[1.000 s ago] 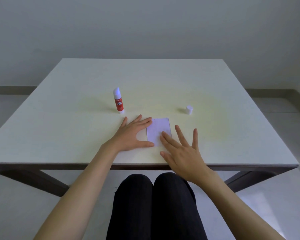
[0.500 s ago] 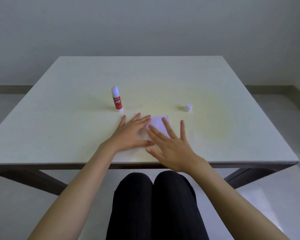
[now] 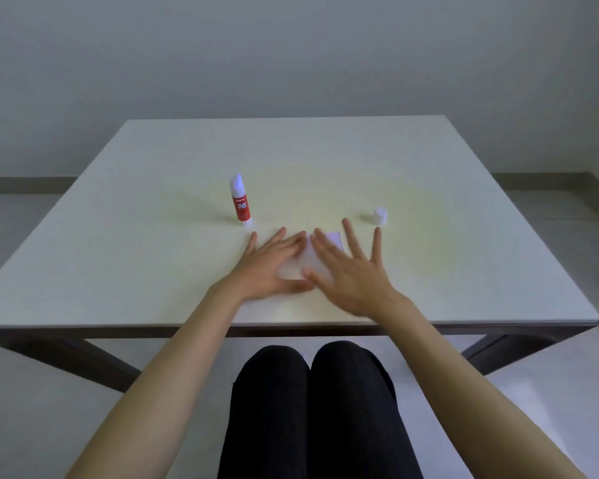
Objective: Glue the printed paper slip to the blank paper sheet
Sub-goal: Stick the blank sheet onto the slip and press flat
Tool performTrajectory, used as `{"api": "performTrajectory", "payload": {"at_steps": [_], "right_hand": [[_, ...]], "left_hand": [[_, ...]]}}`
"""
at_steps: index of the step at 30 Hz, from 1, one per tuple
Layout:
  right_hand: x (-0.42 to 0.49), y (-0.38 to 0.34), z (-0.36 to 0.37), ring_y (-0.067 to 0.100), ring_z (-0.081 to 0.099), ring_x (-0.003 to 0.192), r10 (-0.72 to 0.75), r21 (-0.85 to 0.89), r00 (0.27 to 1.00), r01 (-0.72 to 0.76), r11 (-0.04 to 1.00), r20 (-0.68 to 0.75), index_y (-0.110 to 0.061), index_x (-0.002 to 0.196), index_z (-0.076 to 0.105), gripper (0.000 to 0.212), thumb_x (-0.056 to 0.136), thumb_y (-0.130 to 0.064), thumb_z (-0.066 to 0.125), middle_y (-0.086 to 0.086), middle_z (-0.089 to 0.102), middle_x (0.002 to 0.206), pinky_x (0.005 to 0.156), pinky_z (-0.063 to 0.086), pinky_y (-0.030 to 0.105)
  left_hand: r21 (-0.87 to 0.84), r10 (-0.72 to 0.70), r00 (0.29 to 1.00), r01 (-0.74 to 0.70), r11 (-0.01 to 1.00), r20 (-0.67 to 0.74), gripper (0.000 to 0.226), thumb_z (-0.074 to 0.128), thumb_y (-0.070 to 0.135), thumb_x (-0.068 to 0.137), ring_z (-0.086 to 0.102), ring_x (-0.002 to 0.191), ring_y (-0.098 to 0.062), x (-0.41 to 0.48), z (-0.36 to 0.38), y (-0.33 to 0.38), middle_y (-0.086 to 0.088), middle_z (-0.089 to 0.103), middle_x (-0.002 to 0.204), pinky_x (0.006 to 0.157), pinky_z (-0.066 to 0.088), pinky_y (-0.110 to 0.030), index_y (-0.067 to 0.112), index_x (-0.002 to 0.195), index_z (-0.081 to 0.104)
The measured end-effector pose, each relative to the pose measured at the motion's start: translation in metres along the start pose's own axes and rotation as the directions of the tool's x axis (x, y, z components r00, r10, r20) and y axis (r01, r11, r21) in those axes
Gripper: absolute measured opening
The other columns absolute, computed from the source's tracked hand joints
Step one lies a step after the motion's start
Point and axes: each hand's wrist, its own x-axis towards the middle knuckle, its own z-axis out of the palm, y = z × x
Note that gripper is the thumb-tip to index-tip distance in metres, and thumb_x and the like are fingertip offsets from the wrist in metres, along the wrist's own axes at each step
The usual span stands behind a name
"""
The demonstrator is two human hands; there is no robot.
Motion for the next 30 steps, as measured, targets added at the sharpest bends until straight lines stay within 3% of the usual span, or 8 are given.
{"api": "performTrajectory", "payload": {"at_steps": [3, 6, 10, 14, 16, 20, 30], "right_hand": [[-0.012, -0.007, 0.004, 0.020, -0.023, 0.145, -0.093, -0.009, 0.993, 0.093, 0.996, 0.069, -0.038, 0.149, -0.003, 0.091, 0.069, -0.077, -0.022, -0.024, -0.002, 0.158, 0.100, -0.035, 0.054], [-0.007, 0.010, 0.007, 0.022, -0.015, 0.148, 0.033, 0.009, 0.993, -0.034, 0.999, 0.115, -0.041, 0.148, -0.008, 0.074, 0.080, -0.070, -0.008, -0.024, -0.008, 0.158, 0.109, -0.019, 0.060], [0.001, 0.023, 0.005, 0.024, -0.015, 0.148, 0.164, 0.010, 0.977, -0.167, 0.986, 0.133, -0.033, 0.151, -0.007, 0.076, 0.085, -0.069, 0.001, -0.019, -0.010, 0.159, 0.109, -0.019, 0.060], [-0.019, 0.001, 0.004, 0.024, -0.018, 0.147, 0.034, 0.022, 0.998, -0.035, 0.999, 0.057, -0.029, 0.151, -0.006, 0.098, 0.068, -0.079, -0.018, -0.015, -0.008, 0.161, 0.105, -0.027, 0.057], [-0.034, -0.010, 0.008, 0.022, -0.017, 0.147, -0.024, 0.016, 0.997, 0.023, 1.000, 0.075, -0.029, 0.151, -0.007, 0.095, 0.070, -0.080, -0.014, -0.014, -0.008, 0.161, 0.108, -0.023, 0.057], [-0.036, -0.014, 0.006, 0.023, -0.016, 0.148, 0.001, 0.035, 0.996, -0.003, 0.999, 0.085, -0.029, 0.151, -0.010, 0.086, 0.079, -0.074, 0.000, -0.013, -0.011, 0.161, 0.111, -0.018, 0.058], [-0.055, -0.007, 0.002, 0.023, -0.015, 0.148, 0.115, 0.056, 0.991, -0.119, 0.991, 0.070, -0.028, 0.152, -0.005, 0.100, 0.067, -0.079, -0.015, -0.014, -0.008, 0.161, 0.111, -0.018, 0.059]], "left_hand": [[0.012, -0.001, 1.000, 0.001, 1.000, 0.005, 0.092, 0.050, 0.070, 0.074, -0.006, 0.146, -0.005, 0.001, 0.001, -0.001, 0.024, 0.007, 0.157, 0.116, -0.012, -0.048, 0.034, 0.150, 0.013], [-0.007, -0.015, 1.000, 0.015, 1.000, 0.001, 0.095, 0.046, 0.076, 0.071, -0.007, 0.145, -0.001, -0.001, 0.002, 0.000, 0.027, 0.007, 0.156, 0.115, -0.014, -0.045, 0.034, 0.150, 0.012], [0.010, -0.018, 1.000, 0.019, 1.000, -0.005, 0.092, 0.051, 0.070, 0.075, -0.007, 0.146, -0.003, 0.000, 0.001, 0.001, 0.025, 0.006, 0.157, 0.115, -0.014, -0.046, 0.033, 0.150, 0.012], [-0.002, -0.007, 1.000, 0.007, 1.000, -0.010, 0.099, 0.043, 0.079, 0.067, -0.006, 0.146, -0.003, -0.001, 0.002, 0.001, 0.025, 0.007, 0.157, 0.115, -0.013, -0.046, 0.033, 0.150, 0.013], [0.000, -0.012, 1.000, 0.012, 1.000, -0.006, 0.098, 0.044, 0.078, 0.067, -0.006, 0.145, -0.002, -0.001, 0.002, 0.001, 0.027, 0.007, 0.156, 0.114, -0.014, -0.045, 0.034, 0.149, 0.012], [0.000, -0.015, 1.000, 0.015, 1.000, -0.006, 0.095, 0.048, 0.075, 0.071, -0.007, 0.146, -0.002, -0.001, 0.002, 0.001, 0.027, 0.006, 0.156, 0.114, -0.015, -0.045, 0.035, 0.149, 0.012], [-0.005, -0.023, 1.000, 0.023, 1.000, -0.002, 0.091, 0.053, 0.068, 0.076, -0.007, 0.146, -0.004, -0.002, 0.001, 0.003, 0.025, 0.006, 0.157, 0.115, -0.014, -0.046, 0.033, 0.150, 0.012]]}}
